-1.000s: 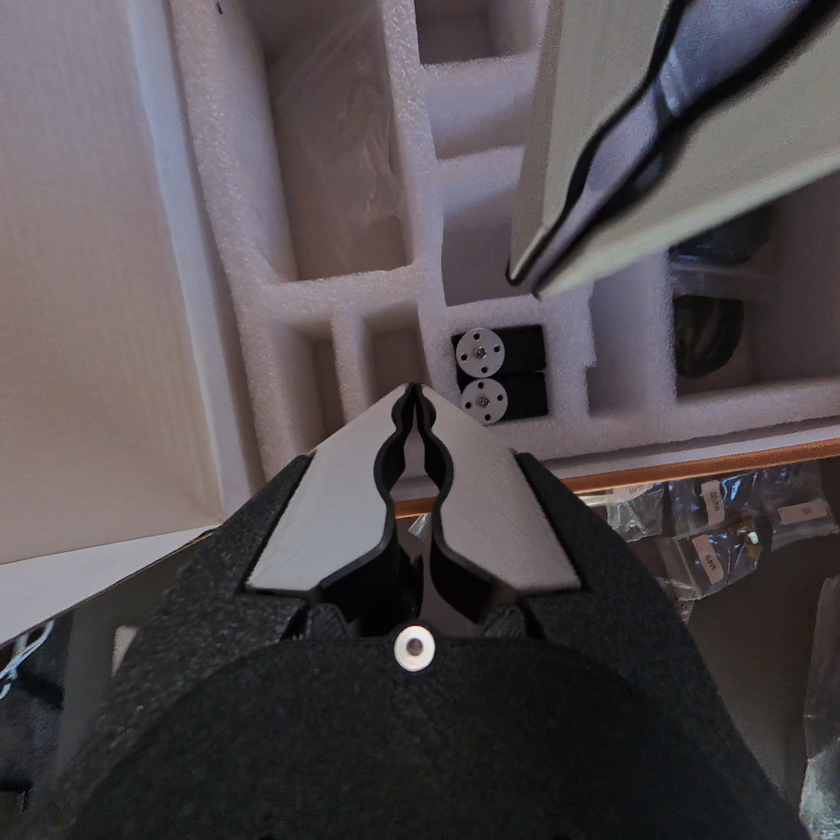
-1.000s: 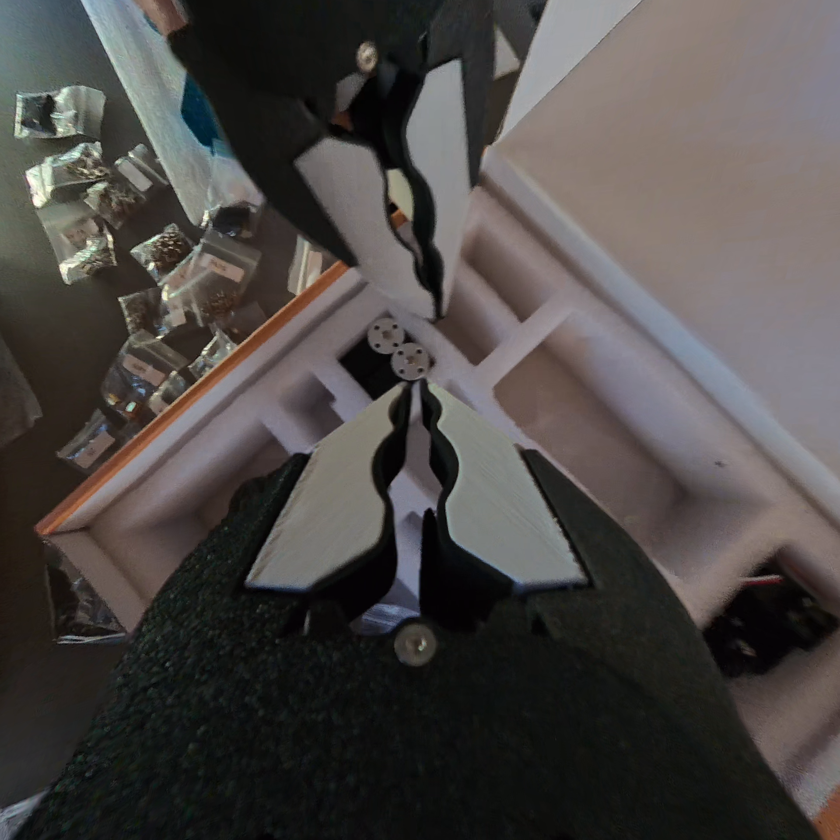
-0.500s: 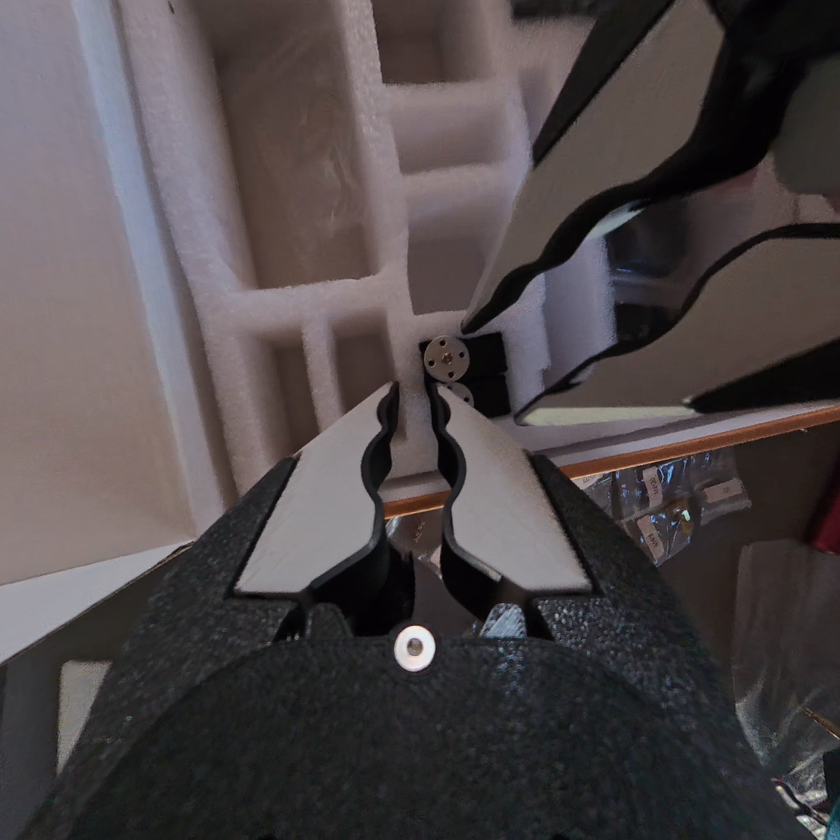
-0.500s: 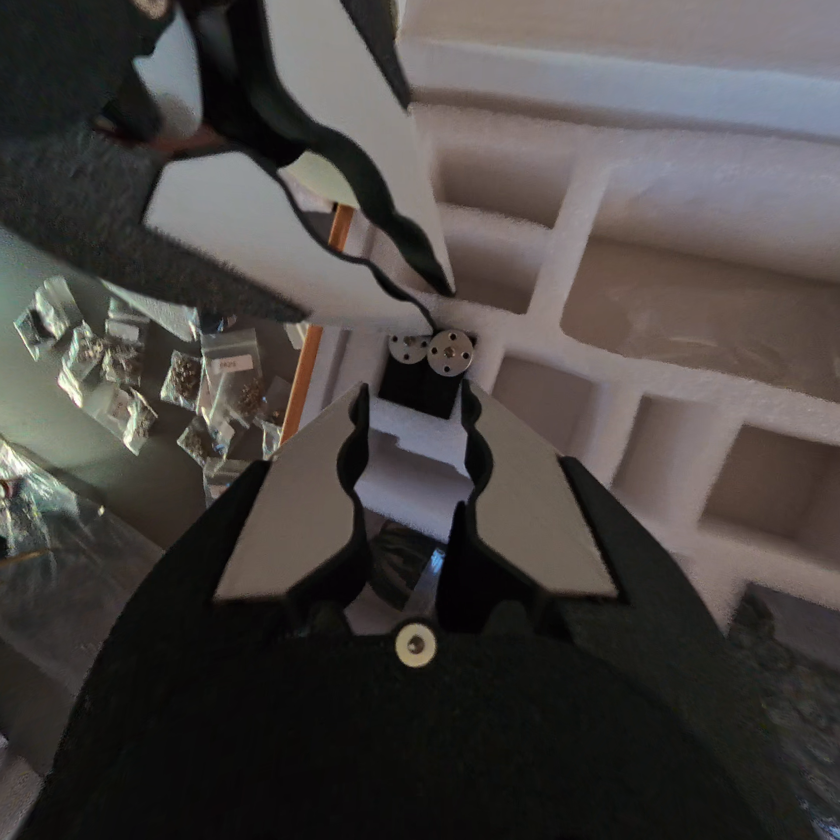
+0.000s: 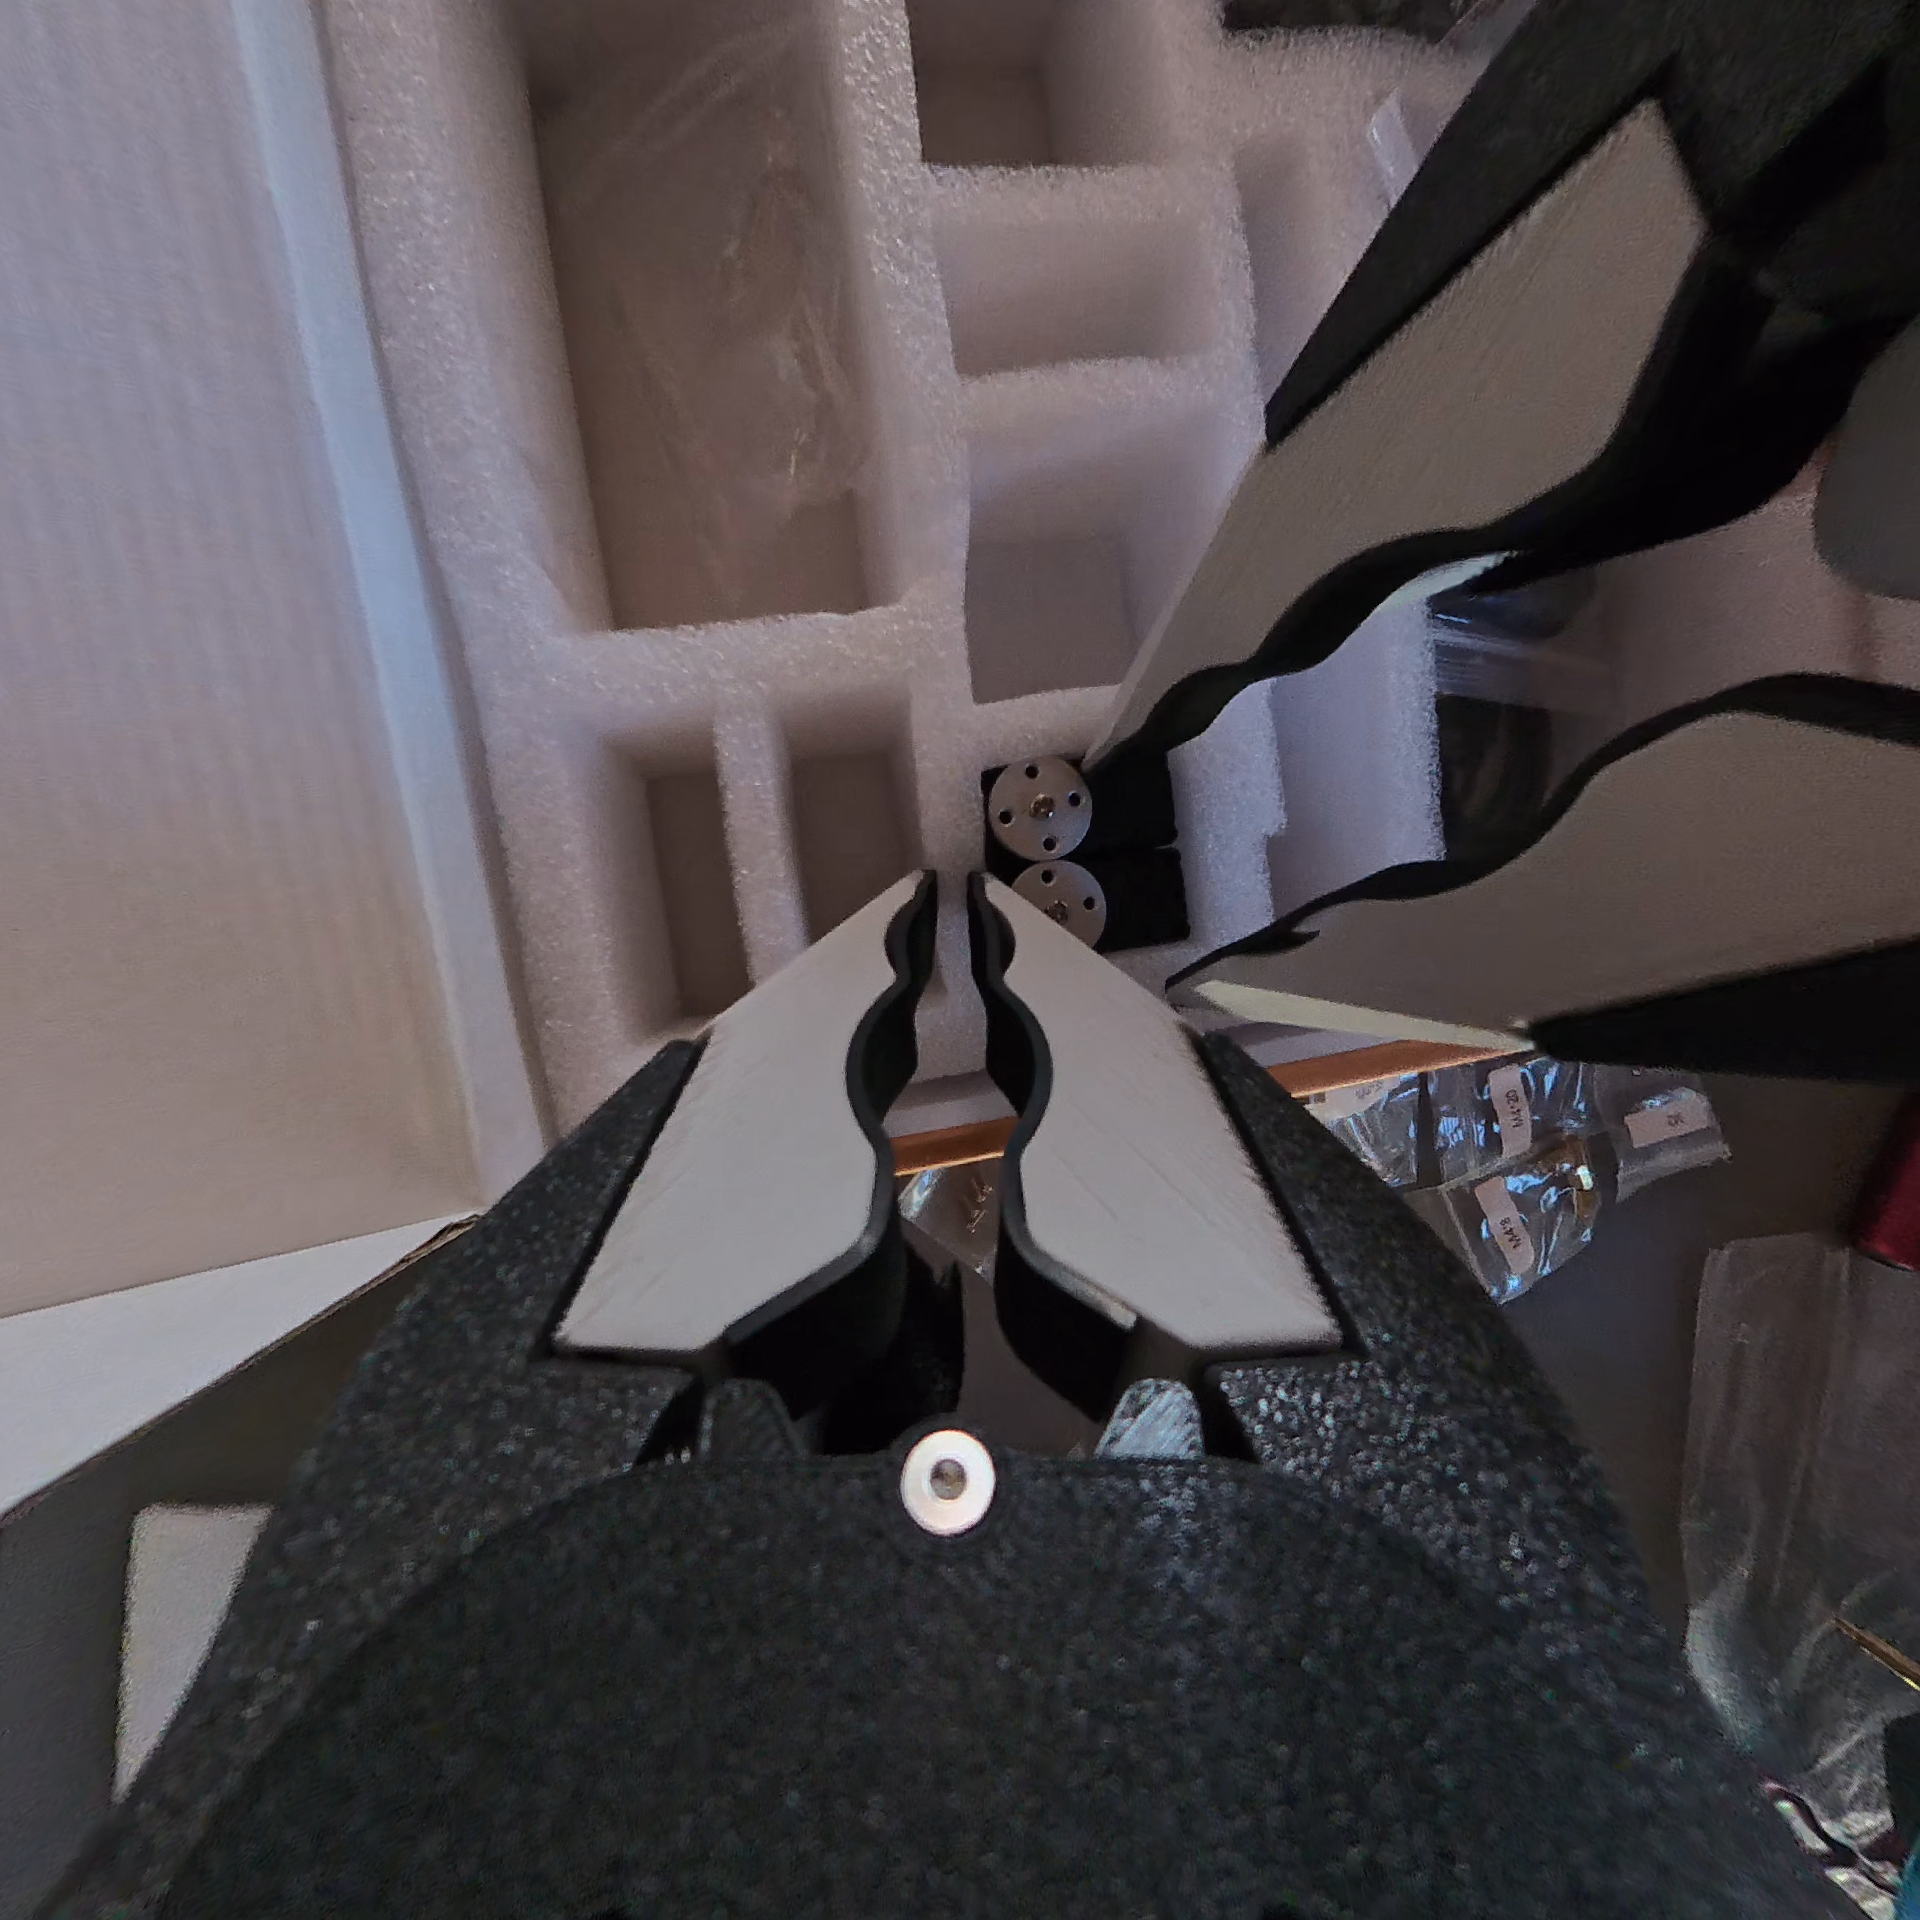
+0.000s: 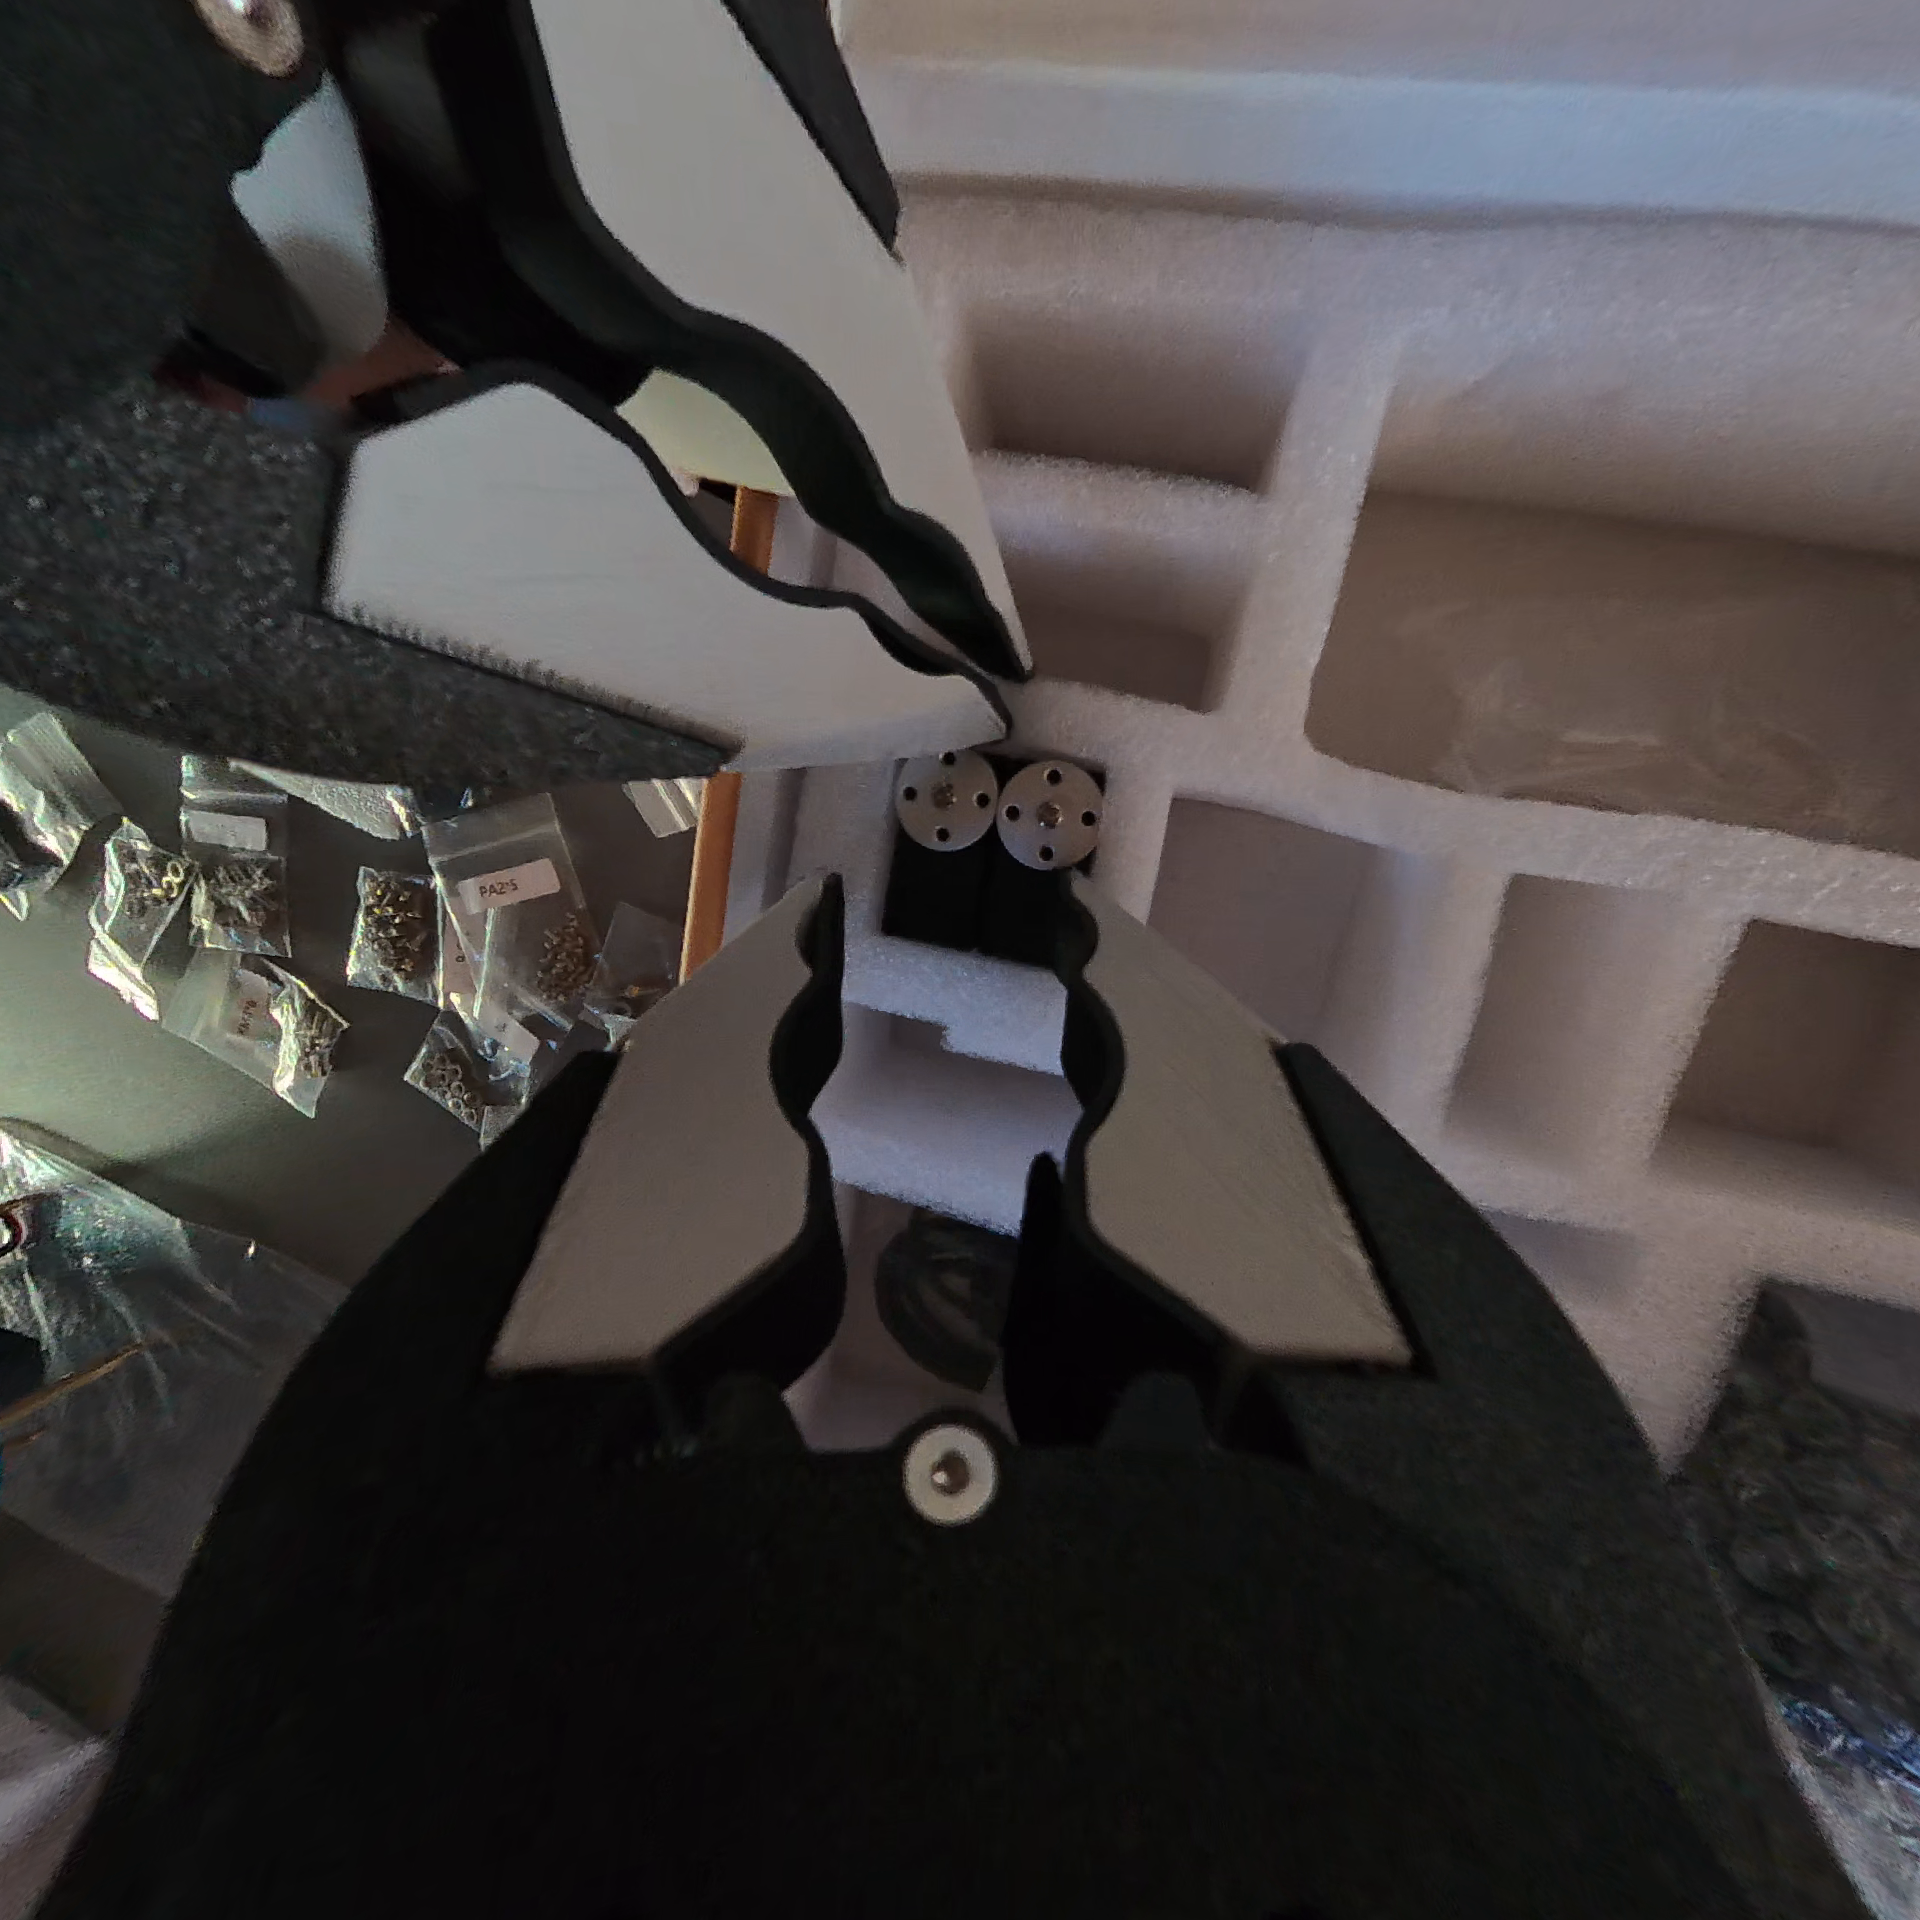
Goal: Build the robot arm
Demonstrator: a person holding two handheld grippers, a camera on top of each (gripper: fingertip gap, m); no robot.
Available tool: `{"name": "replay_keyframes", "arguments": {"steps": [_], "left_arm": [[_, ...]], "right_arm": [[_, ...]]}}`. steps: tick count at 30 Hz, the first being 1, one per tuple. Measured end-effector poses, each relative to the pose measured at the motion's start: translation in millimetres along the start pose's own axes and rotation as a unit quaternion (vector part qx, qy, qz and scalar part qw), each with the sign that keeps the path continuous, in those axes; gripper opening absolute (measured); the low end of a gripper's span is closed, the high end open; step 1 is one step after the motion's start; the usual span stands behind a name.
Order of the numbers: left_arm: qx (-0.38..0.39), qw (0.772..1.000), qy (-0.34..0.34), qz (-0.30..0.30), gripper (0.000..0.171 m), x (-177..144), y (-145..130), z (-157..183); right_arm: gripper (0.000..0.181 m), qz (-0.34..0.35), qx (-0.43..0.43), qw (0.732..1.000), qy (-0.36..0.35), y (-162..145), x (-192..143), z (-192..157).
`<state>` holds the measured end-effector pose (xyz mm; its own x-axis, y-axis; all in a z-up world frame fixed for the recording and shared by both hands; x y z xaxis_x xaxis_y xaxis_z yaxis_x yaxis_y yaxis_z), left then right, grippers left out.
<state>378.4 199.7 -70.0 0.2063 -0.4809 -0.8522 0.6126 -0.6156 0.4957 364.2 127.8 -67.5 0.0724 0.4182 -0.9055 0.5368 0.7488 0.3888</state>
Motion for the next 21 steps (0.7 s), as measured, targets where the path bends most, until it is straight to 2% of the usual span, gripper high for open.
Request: {"name": "replay_keyframes", "arguments": {"steps": [2,3,4,10,11,12,13,14,17,21], "left_arm": [[-0.006,1.000,-0.007,0.000,0.005,-0.2,0.1,-0.4],[-0.006,1.000,-0.008,0.000,0.005,-0.3,0.1,-0.5],[-0.006,1.000,-0.009,0.002,0.005,-0.4,0.0,-0.3],[0.006,1.000,-0.001,0.011,0.005,-0.7,-1.0,1.3],[0.002,1.000,-0.007,0.012,0.005,-1.0,-1.1,1.1],[-0.001,1.000,-0.009,0.013,0.005,-1.0,-1.1,0.7],[-0.002,1.000,-0.011,0.011,0.005,-0.9,-0.9,0.7],[-0.004,1.000,-0.012,0.009,0.005,-0.7,-0.6,0.6],[-0.013,1.000,-0.019,0.007,0.004,-0.4,0.0,0.2],[-0.010,0.999,-0.027,0.018,0.004,-1.1,-0.6,0.8]], "right_arm": [[0.031,-0.007,0.009,1.000,0.003,-0.3,-1.2,5.9],[0.011,-0.008,0.009,1.000,-0.024,-1.1,-1.3,13.3],[0.000,-0.012,0.004,0.999,-0.042,-2.7,-0.5,18.6],[0.000,-0.020,0.010,0.998,-0.056,0.6,2.8,14.6],[0.007,-0.017,0.010,0.999,-0.050,0.6,3.3,11.1],[0.031,-0.013,0.010,1.000,-0.017,0.9,2.8,2.8],[0.032,-0.014,0.021,1.000,-0.013,0.7,2.5,0.9],[0.031,-0.007,0.019,1.000,-0.010,0.4,2.6,2.2],[0.007,0.023,0.010,0.999,-0.029,-3.1,3.6,13.3],[0.000,0.050,-0.005,0.998,-0.031,-4.7,3.8,16.7]]}}
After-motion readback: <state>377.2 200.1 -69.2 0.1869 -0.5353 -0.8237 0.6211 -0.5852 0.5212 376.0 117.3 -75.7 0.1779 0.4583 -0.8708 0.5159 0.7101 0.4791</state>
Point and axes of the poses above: each gripper's, where its closed fingertips meet, x out along the fingers, y out of its top, z = x × y across the jaws, the point moved 6 cm from there along -x, back along the fingers, and after that the axes turned 1 degree about -y, right-handed, at the moved point
